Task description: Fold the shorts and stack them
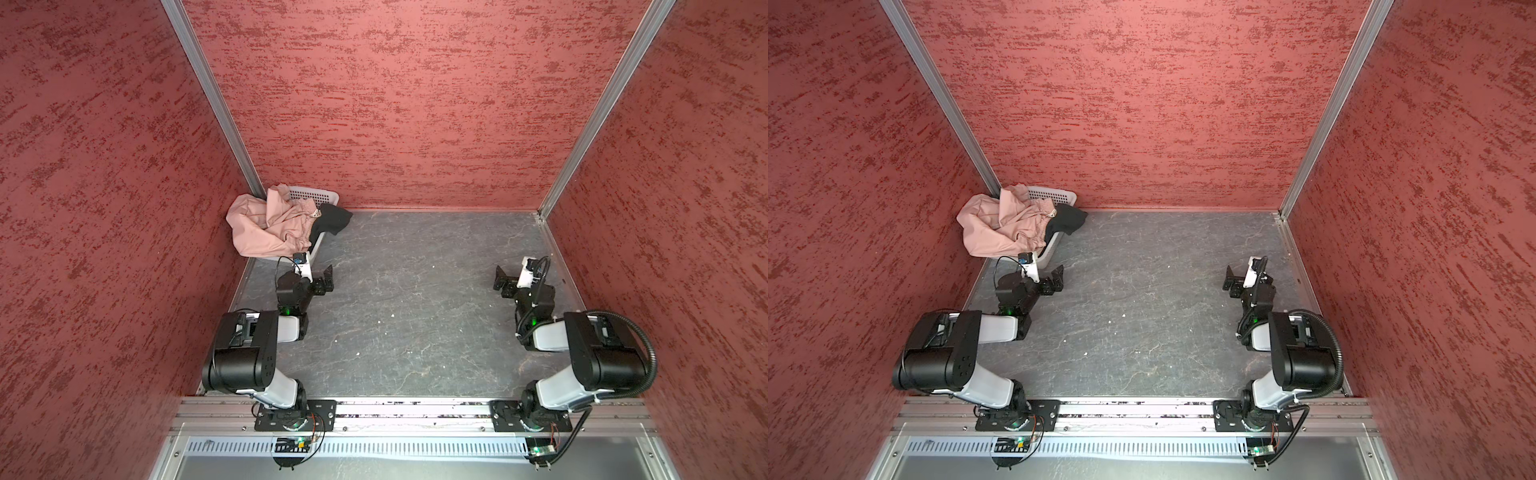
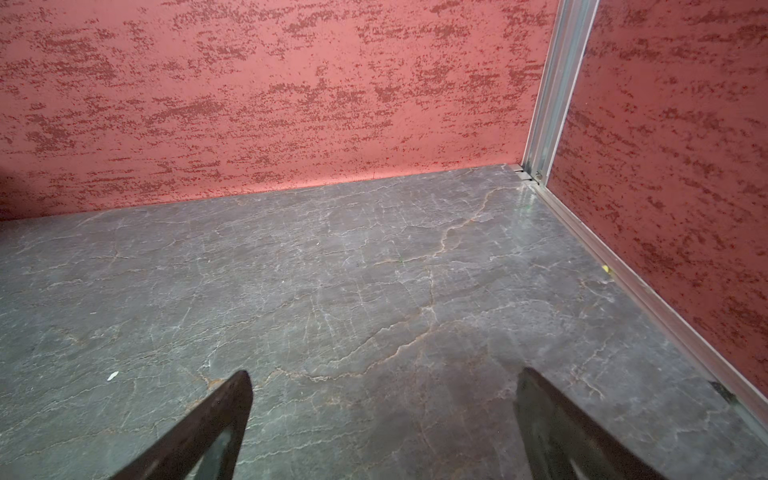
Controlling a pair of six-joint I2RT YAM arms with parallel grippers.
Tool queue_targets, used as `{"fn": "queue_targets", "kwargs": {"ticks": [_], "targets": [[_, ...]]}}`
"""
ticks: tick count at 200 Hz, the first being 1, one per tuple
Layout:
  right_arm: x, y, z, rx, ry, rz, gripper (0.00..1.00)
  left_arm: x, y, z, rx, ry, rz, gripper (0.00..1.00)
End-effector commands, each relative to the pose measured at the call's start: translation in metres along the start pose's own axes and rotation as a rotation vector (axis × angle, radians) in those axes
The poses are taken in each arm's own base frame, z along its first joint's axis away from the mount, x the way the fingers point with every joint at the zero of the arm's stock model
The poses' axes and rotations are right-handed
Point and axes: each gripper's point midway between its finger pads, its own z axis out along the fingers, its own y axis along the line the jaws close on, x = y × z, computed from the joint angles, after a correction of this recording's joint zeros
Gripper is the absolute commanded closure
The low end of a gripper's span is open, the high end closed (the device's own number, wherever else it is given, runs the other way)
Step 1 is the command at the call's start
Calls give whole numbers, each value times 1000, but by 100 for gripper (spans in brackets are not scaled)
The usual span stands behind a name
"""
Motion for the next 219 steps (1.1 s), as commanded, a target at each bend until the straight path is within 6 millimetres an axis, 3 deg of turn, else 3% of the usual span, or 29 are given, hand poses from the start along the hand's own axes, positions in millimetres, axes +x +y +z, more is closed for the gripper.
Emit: {"fn": "queue_targets", "kwargs": {"ticks": [1, 60, 84, 104, 128, 142, 151, 164, 184, 219], "targets": [[-11, 0, 2, 10, -34, -22, 1, -8, 0, 1, -4, -21, 13, 1], [-11, 0, 1, 11, -37, -22, 1, -8, 0, 1, -3, -22, 13, 1], [-24, -6, 1, 53, -32, -5, 1, -12, 0, -2, -15, -20, 22, 1], [-39, -1, 3, 34, -18, -19, 1, -31, -11, -8, -69, 45, 55, 0], [-62, 3, -5, 29, -16, 30, 2, -62, -53, -29, -47, 90, 79, 0], [-75, 16, -10, -34, 2, 80, 3, -85, -76, -45, -36, 102, 98, 1], [-82, 27, -13, -86, 35, 110, 4, -97, -78, -53, -57, 135, 84, 1], [-89, 44, -17, -156, 89, 139, 5, -116, -71, -58, -118, 187, 67, 1], [-94, 70, -24, -258, 173, 175, 6, -144, -42, -59, -272, 272, 69, 1], [-105, 130, -44, -466, 263, 129, 7, -175, 13, -35, -387, 361, -5, 1]]}}
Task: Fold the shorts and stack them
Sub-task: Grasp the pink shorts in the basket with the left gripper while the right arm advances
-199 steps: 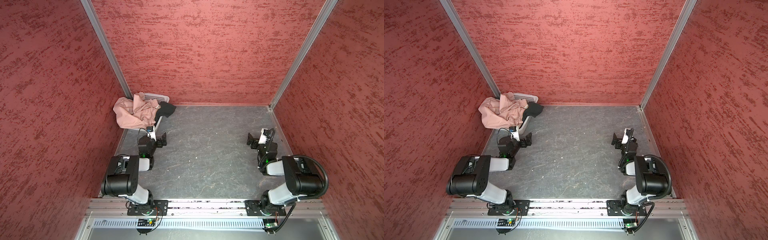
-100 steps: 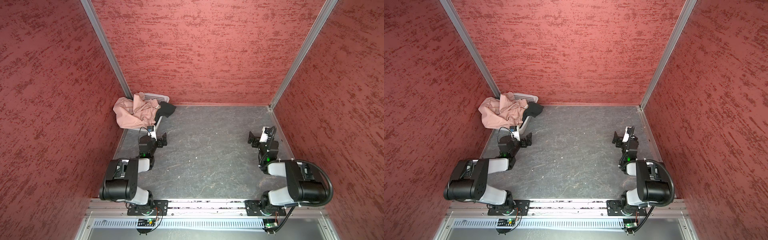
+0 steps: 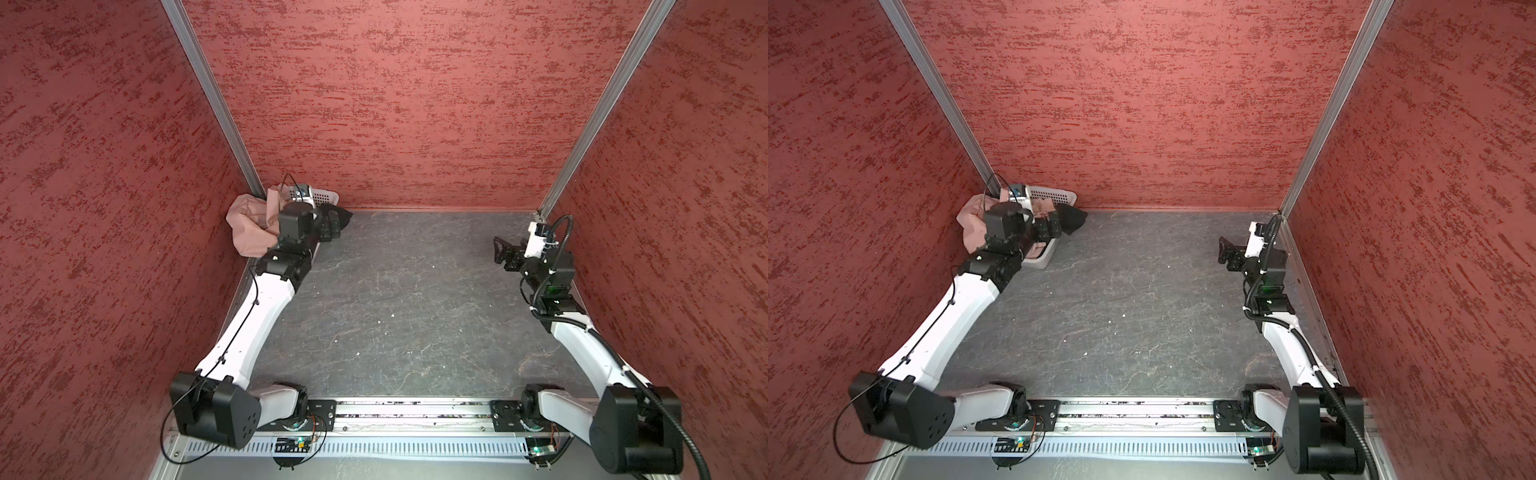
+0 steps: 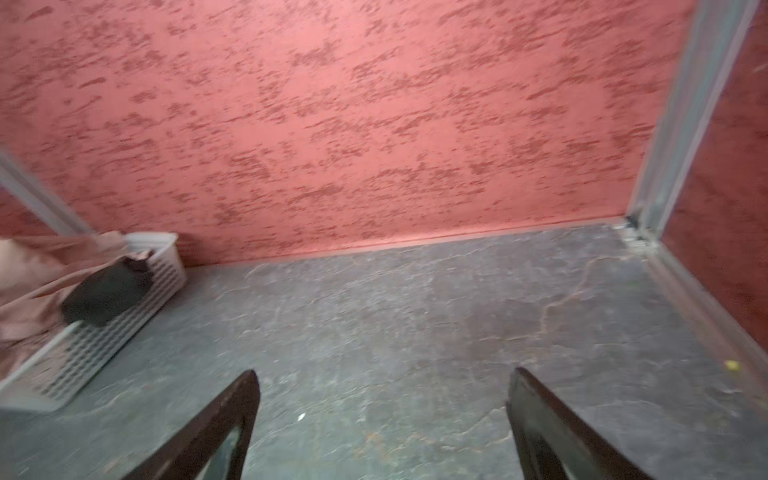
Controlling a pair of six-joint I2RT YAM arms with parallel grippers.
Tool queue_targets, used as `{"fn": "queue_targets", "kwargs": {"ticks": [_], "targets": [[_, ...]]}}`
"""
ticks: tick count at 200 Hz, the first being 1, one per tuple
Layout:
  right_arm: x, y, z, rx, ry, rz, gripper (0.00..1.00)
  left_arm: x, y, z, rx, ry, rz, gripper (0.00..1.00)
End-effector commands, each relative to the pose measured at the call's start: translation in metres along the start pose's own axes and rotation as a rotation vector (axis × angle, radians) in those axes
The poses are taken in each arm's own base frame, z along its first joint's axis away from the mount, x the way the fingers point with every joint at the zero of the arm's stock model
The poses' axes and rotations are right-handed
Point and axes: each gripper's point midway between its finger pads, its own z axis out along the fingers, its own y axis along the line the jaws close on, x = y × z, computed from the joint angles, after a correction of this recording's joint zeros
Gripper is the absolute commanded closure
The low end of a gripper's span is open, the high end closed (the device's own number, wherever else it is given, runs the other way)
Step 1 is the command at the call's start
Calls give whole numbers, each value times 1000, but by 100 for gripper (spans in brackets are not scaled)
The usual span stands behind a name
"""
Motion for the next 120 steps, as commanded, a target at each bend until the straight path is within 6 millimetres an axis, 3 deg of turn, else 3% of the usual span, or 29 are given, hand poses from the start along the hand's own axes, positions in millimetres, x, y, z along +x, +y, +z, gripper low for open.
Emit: {"fn": "queue_targets", "kwargs": {"ticks": [1, 23, 50, 93, 120], "targets": [[29, 47, -6, -160, 191, 20, 7, 46, 51, 19, -149, 271, -4, 1], [32, 84, -11, -258, 238, -33, 7, 43, 85, 31, -227, 323, -38, 1], [45, 117, -18, -359, 273, -111, 6, 61, 124, 43, -353, 378, -41, 1], [78, 136, -9, -387, 368, -182, 5, 84, 159, 72, -312, 394, -209, 1], [77, 148, -7, -419, 347, -178, 5, 95, 173, 91, -309, 406, -213, 0]]}}
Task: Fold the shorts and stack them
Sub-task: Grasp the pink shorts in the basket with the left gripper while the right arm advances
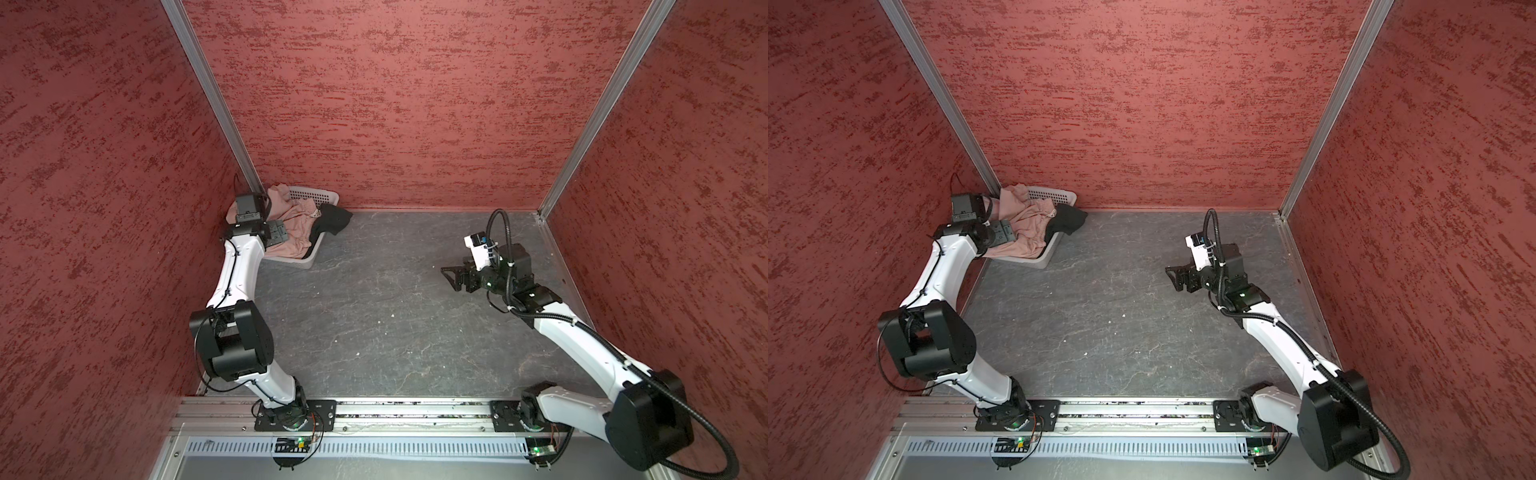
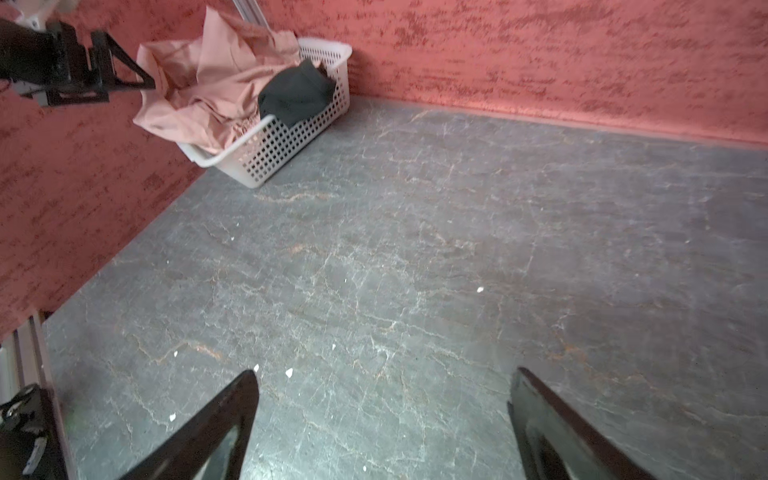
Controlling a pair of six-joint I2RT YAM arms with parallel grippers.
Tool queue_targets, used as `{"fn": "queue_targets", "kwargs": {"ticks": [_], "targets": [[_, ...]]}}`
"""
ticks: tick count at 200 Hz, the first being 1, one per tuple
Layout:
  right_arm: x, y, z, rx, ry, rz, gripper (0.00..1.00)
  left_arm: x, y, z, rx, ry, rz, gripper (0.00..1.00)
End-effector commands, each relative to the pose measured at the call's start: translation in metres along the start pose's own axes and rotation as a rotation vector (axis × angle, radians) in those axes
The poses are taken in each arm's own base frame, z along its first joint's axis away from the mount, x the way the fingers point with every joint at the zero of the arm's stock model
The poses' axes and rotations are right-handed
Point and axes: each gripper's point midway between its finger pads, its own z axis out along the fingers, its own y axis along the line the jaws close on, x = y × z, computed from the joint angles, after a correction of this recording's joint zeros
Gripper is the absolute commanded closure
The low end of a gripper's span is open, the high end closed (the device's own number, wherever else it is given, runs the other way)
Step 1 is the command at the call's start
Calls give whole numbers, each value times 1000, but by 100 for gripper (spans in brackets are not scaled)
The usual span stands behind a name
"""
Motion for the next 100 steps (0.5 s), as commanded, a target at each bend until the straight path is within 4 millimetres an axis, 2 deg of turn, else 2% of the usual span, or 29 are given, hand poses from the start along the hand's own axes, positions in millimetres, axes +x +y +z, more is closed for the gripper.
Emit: {"fn": "queue_targets", "kwargs": {"ticks": [1, 19, 38, 47, 51, 59, 68, 73, 100], "targets": [[-16, 11, 0, -17, -38, -53, 5, -4, -5, 21, 49, -1, -20, 1], [-21, 22, 2, -49, -58, -59, 5, -4, -9, 36, 66, 7, -9, 0], [-23, 29, 3, -74, -64, -59, 5, -6, -17, 46, 97, 3, -10, 9], [-23, 30, 3, -78, -68, -52, 5, -7, -19, 49, 108, 8, -12, 20], [-23, 30, 3, -78, -67, -49, 5, -7, -20, 50, 114, 8, -11, 27], [-24, 30, 2, -76, -73, -48, 5, -8, -23, 51, 128, 13, -10, 49], [-27, 27, 2, -58, -83, -44, 5, -9, -25, 52, 138, 18, -12, 87], [-28, 26, 2, -48, -86, -41, 5, -9, -25, 52, 137, 22, -15, 98], [-35, 26, 2, -48, -112, -25, 5, -18, -37, 43, 200, 24, -16, 100]]}}
